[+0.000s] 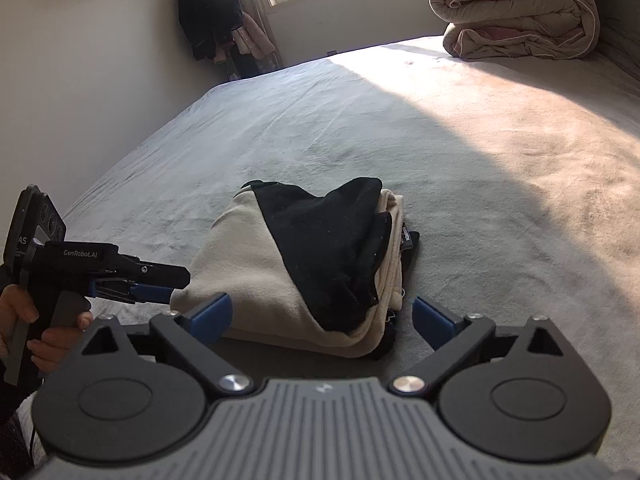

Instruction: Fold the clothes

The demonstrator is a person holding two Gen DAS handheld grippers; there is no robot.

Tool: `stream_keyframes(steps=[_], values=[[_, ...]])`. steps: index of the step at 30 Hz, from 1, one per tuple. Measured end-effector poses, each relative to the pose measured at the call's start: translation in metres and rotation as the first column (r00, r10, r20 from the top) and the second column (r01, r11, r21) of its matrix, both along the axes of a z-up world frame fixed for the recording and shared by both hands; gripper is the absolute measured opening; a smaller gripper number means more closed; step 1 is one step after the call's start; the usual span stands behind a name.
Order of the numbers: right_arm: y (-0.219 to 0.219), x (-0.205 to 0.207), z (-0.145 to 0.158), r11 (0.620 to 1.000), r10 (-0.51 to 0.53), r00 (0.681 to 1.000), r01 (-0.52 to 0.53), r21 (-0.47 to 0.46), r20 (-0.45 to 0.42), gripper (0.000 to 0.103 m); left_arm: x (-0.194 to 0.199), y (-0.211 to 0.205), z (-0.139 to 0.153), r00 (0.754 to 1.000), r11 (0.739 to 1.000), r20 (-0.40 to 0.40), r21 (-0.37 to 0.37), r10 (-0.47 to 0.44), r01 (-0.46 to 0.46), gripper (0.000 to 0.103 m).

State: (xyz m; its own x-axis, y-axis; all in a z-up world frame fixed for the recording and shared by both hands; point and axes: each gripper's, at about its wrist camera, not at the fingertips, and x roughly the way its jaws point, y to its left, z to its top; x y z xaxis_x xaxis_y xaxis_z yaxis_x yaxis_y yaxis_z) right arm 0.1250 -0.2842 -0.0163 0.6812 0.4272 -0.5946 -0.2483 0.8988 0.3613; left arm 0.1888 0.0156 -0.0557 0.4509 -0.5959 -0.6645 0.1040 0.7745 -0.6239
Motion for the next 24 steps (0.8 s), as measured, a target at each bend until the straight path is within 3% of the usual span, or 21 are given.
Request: stream_keyframes(steps=[5,12,14,16,18,21,23,24], values=[[-0.024,0.009,-0.012,0.972,-0.044,0.993,0.069,0.223,-0.113,0.1,0.011,0.003,-0.009,0.998,0.995,-0.029,-0.081,0.062,-0.064,0.084],[-0.052,0.02,-0.045,0.858,-0.133,0.955,0.245,0.452,-0.266,0.098,0.021,-0.002,-0.022,0.987,0.967,-0.061,-0.202,0.146,-0.156,0.082],[-0.052,0.023,-0.055,0.821,-0.154,0.946,0.283,0.495,-0.286,0.086,0.021,-0.007,-0.024,0.987,0.965,-0.047,-0.21,0.152,-0.158,0.081],[-0.05,0.026,-0.063,0.792,-0.177,0.94,0.313,0.524,-0.293,0.083,0.022,-0.011,-0.025,0.989,0.967,-0.025,-0.207,0.147,-0.149,0.078],[-0.044,0.031,-0.064,0.786,-0.196,0.94,0.322,0.528,-0.281,0.082,0.024,-0.014,-0.027,0.988,0.965,-0.011,-0.212,0.153,-0.152,0.076],[-0.036,0.036,-0.064,0.794,-0.217,0.941,0.325,0.513,-0.261,0.076,0.027,-0.015,-0.031,0.981,0.954,-0.03,-0.23,0.192,-0.194,0.059],[-0.035,0.039,-0.066,0.793,-0.223,0.938,0.333,0.511,-0.265,0.05,0.026,-0.017,-0.031,0.979,0.95,-0.019,-0.239,0.202,-0.201,0.044],[-0.038,0.04,-0.067,0.778,-0.219,0.939,0.333,0.533,-0.267,0.049,0.025,-0.018,-0.03,0.978,0.948,-0.013,-0.244,0.207,-0.203,0.043]])
